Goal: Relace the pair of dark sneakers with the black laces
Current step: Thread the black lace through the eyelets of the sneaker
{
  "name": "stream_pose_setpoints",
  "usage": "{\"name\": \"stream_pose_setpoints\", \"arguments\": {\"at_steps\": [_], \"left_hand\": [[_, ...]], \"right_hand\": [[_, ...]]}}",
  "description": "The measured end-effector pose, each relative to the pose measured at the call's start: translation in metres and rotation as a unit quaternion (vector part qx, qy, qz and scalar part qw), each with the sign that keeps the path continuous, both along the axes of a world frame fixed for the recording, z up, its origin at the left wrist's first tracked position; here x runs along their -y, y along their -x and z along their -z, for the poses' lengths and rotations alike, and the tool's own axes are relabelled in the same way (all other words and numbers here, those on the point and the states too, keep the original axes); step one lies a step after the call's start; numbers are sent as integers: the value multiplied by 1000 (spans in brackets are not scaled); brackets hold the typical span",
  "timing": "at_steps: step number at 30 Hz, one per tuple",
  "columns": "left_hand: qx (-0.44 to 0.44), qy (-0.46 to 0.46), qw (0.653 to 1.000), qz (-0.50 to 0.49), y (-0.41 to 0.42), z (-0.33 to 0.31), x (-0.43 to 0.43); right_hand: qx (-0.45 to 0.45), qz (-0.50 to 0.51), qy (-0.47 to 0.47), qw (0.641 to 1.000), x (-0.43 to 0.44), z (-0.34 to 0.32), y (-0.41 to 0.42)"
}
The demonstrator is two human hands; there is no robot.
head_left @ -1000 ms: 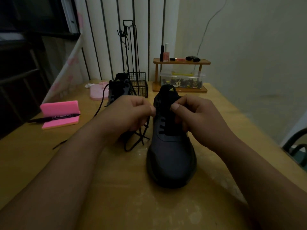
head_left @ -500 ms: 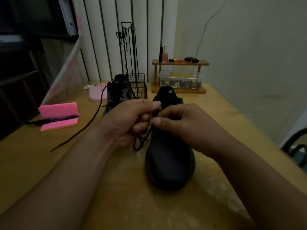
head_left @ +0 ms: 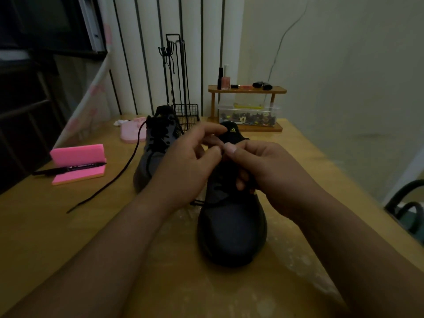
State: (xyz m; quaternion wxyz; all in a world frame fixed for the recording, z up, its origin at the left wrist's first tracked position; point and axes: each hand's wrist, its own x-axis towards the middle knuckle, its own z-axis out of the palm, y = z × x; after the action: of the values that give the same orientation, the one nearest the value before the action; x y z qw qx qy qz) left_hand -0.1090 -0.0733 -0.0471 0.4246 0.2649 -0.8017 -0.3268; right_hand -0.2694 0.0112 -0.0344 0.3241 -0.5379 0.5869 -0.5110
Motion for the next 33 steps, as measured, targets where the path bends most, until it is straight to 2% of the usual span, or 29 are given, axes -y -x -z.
{"name": "stream_pose_setpoints", "arguments": {"at_steps": [2, 7, 14, 16, 20, 24, 26, 28, 29, 31, 32, 33], "left_hand": [[-6, -16, 999, 41, 2, 1, -2], [2, 4, 999, 54, 1, -4, -4], [-124, -107, 985, -61, -7, -6, 12], [-105, -101, 988, -50, -8, -8, 10], [-64, -56, 996, 33, -3, -12, -5], [-1, 0, 999, 49, 1, -11, -11], [-35, -23, 998, 38, -2, -10, -4], [-103, -91, 991, 11, -6, -11, 5], [-160, -148, 976, 18, -8, -13, 9], [-284, -271, 918, 53, -10, -16, 14], [-316, -308, 895, 61, -11, -17, 15], [-319, -320, 890, 64, -12, -17, 16]], "right_hand": [[5, 6, 11, 1000, 0, 0, 1], [32, -11, 10, 999, 0, 1, 4], [106, -21, 28, 994, 0, -6, 20], [131, -25, 38, 990, 0, -7, 20], [88, -49, 52, 994, -1, -5, 13], [74, -71, 72, 992, -1, -4, 8], [73, -66, 66, 993, -1, -4, 9], [75, -60, 52, 994, 0, -4, 12], [78, -58, 45, 994, 0, -3, 14], [83, -49, 33, 995, 1, -3, 19], [84, -42, 30, 995, 2, -3, 21], [86, -34, 27, 995, 3, -2, 22]]}}
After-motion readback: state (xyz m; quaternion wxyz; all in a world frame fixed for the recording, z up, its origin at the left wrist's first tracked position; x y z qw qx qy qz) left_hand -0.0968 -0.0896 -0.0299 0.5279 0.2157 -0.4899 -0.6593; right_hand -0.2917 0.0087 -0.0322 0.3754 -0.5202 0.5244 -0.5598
